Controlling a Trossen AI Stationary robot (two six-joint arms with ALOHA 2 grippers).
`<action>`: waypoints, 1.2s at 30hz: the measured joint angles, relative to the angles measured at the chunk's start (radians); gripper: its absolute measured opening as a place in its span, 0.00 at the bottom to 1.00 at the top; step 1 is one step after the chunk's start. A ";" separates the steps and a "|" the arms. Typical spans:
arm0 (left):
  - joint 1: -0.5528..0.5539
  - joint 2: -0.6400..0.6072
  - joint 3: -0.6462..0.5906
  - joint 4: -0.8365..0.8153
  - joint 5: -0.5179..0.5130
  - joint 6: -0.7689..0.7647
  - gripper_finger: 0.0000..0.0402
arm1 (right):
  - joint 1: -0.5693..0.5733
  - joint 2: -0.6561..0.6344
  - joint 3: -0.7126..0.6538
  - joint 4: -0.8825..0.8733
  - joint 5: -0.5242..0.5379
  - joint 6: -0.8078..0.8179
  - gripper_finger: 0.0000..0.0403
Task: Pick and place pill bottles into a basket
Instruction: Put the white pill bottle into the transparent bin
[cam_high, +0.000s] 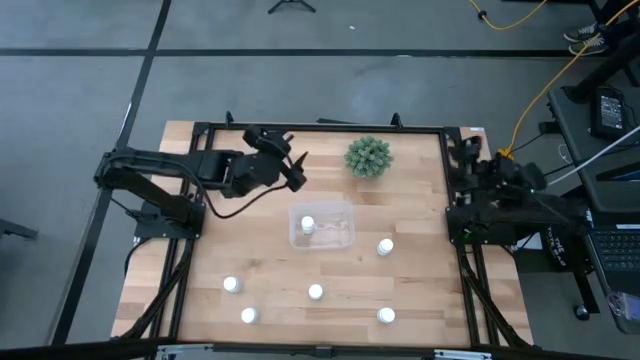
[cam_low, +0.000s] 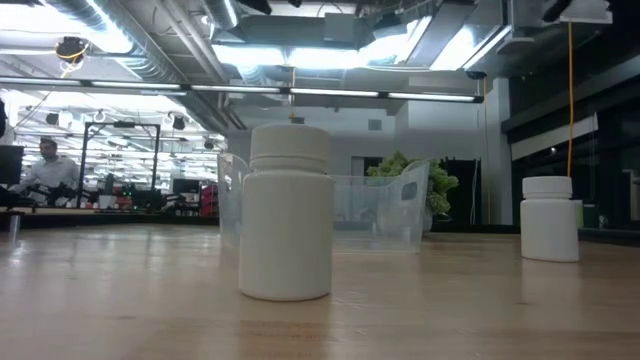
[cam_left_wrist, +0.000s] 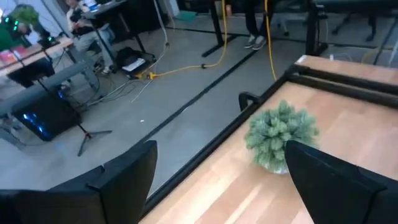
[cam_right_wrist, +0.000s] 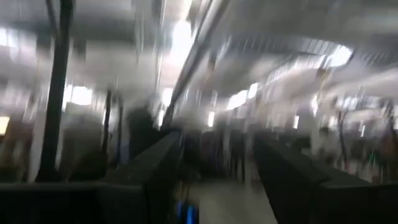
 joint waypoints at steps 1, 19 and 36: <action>0.001 -0.006 0.000 0.011 -0.005 -0.010 0.86 | 0.000 0.026 0.070 -0.142 -0.023 0.000 0.52; -0.163 -0.144 -0.064 -0.192 -0.302 -0.062 0.86 | 0.175 0.633 0.636 -1.410 -0.072 0.482 0.52; -0.325 -0.332 -0.305 -0.225 -0.049 -0.099 0.86 | 0.533 1.266 0.966 -1.364 0.031 0.864 0.52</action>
